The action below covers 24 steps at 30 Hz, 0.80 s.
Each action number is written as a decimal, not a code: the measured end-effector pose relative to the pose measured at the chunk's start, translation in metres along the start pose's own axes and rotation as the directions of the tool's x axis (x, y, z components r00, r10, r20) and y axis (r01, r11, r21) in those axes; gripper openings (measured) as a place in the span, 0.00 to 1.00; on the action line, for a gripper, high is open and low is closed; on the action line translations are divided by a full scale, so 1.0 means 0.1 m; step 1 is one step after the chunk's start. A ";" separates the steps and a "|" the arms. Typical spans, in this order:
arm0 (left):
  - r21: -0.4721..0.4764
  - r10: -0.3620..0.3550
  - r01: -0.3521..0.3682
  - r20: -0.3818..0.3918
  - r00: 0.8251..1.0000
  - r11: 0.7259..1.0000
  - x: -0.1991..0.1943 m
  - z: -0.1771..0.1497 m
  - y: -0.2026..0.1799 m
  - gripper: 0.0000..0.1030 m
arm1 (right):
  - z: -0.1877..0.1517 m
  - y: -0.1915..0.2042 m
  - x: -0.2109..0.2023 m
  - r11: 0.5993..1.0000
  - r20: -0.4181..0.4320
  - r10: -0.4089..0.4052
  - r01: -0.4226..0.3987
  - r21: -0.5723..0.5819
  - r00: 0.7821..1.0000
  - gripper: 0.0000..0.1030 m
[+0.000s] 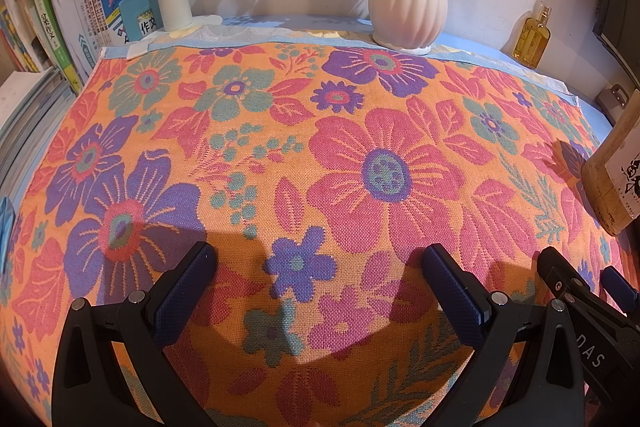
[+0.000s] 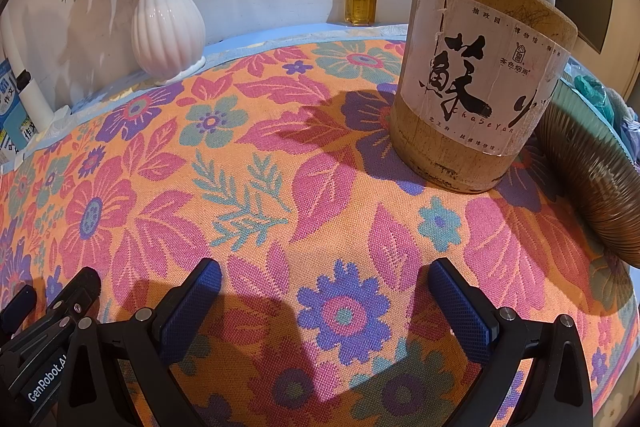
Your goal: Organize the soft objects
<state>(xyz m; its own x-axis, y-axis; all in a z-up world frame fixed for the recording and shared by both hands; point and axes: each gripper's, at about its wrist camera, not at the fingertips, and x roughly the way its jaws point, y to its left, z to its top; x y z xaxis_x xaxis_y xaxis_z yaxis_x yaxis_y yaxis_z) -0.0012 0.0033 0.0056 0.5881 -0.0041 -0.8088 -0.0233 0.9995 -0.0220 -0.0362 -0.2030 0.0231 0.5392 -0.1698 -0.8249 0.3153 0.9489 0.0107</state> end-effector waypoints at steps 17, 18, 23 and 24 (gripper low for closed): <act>0.000 0.000 0.000 0.000 1.000 1.000 0.01 0.00 0.00 1.00 | 0.00 0.00 0.00 1.000 0.000 0.000 0.000 0.000 1.000 1.00; 0.000 0.000 0.000 0.000 1.000 1.000 0.00 0.00 0.00 1.00 | 0.00 0.00 0.00 1.000 0.000 0.001 -0.001 0.001 1.000 1.00; 0.000 0.000 0.000 0.000 1.000 1.000 0.00 0.00 0.00 1.00 | 0.00 0.00 0.00 1.000 0.000 0.000 0.000 0.000 1.000 1.00; 0.000 0.000 0.000 0.000 1.000 1.000 0.00 0.00 0.00 1.00 | 0.00 0.00 0.00 1.000 0.000 0.000 0.000 0.000 1.000 1.00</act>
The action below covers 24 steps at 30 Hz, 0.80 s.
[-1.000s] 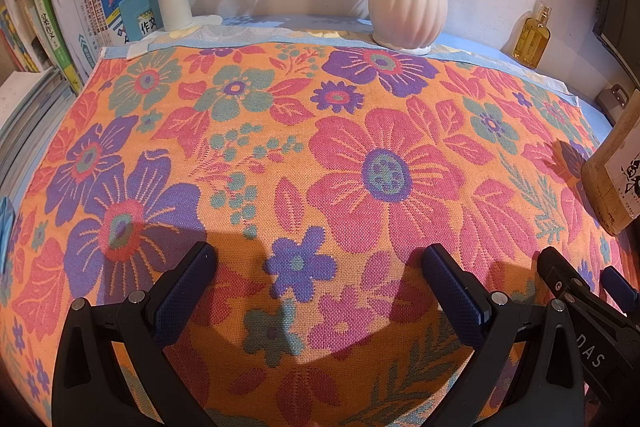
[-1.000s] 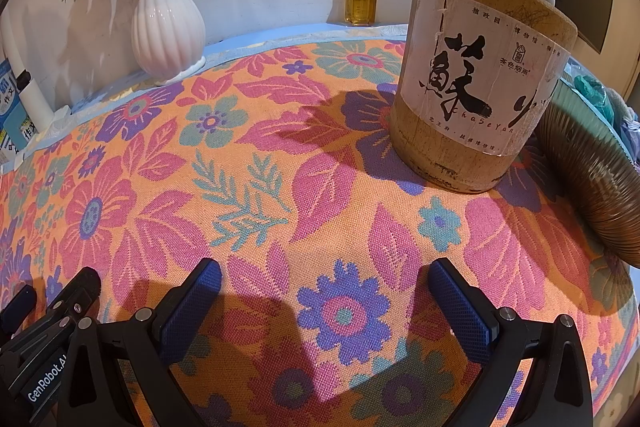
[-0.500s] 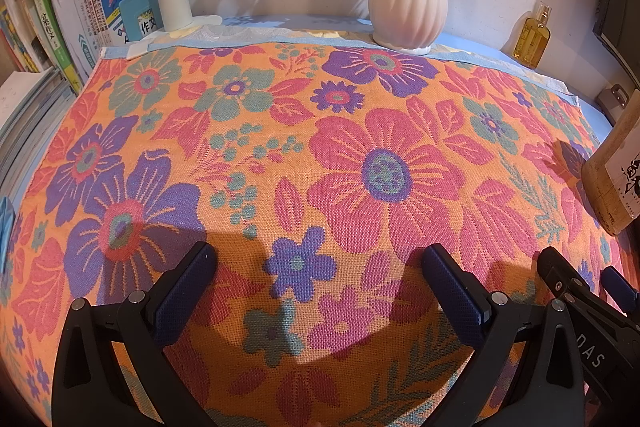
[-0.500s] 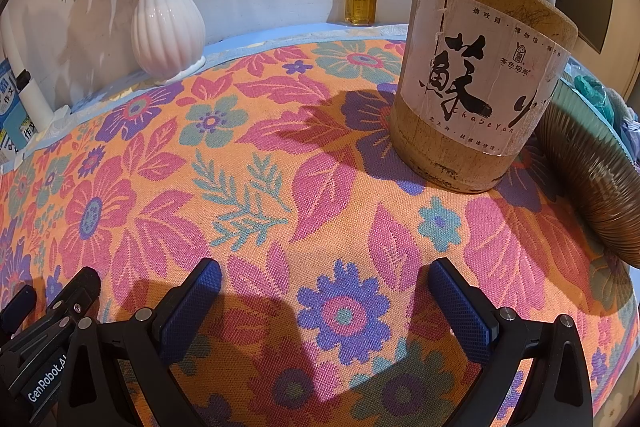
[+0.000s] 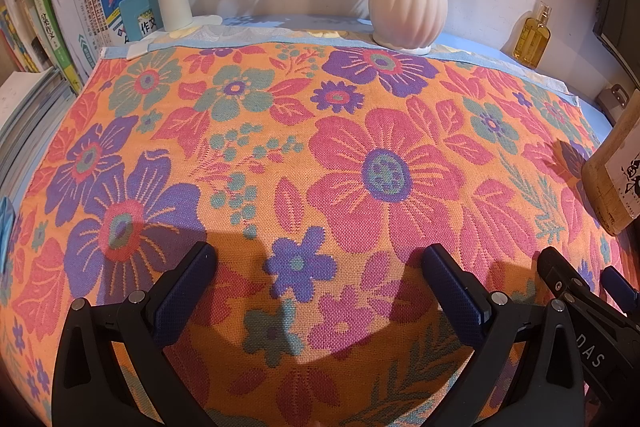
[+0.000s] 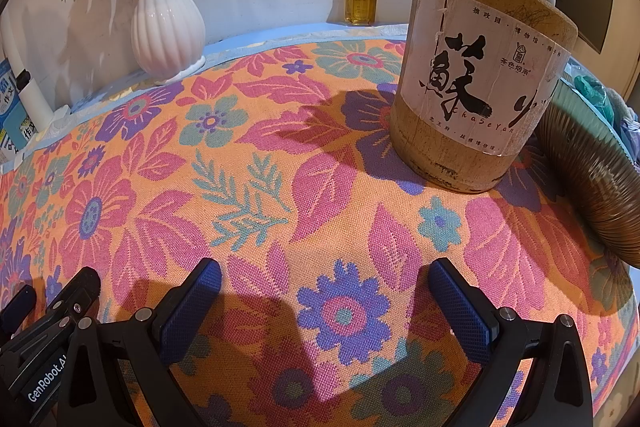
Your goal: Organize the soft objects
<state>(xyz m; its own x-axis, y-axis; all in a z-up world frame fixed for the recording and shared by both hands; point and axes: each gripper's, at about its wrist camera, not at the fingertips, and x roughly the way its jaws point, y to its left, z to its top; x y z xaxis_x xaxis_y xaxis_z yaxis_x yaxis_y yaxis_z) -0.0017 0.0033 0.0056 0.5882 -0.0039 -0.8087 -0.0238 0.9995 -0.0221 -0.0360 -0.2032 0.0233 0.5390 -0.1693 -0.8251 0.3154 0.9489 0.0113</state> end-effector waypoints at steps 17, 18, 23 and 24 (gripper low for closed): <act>0.000 0.000 0.000 0.000 1.000 1.000 0.02 0.01 0.00 1.00 | 0.00 0.00 0.00 1.000 0.000 0.000 0.000 0.000 1.000 1.00; 0.000 0.000 0.000 0.000 1.000 1.000 0.00 0.00 0.00 1.00 | 0.00 0.00 0.00 1.000 0.000 0.000 0.000 0.000 1.000 1.00; -0.001 0.000 0.000 0.000 1.000 1.000 0.01 0.00 0.00 1.00 | 0.00 0.00 0.00 1.000 0.000 0.000 0.000 0.000 1.000 1.00; -0.001 0.000 0.000 0.000 1.000 1.000 -0.01 0.00 0.00 1.00 | 0.00 0.00 0.00 1.000 0.000 0.000 0.000 0.000 1.000 1.00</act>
<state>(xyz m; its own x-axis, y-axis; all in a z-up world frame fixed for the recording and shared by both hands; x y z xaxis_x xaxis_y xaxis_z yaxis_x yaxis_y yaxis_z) -0.0024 0.0031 0.0062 0.5882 -0.0037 -0.8087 -0.0245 0.9995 -0.0224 -0.0358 -0.2030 0.0236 0.5388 -0.1691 -0.8253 0.3154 0.9489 0.0114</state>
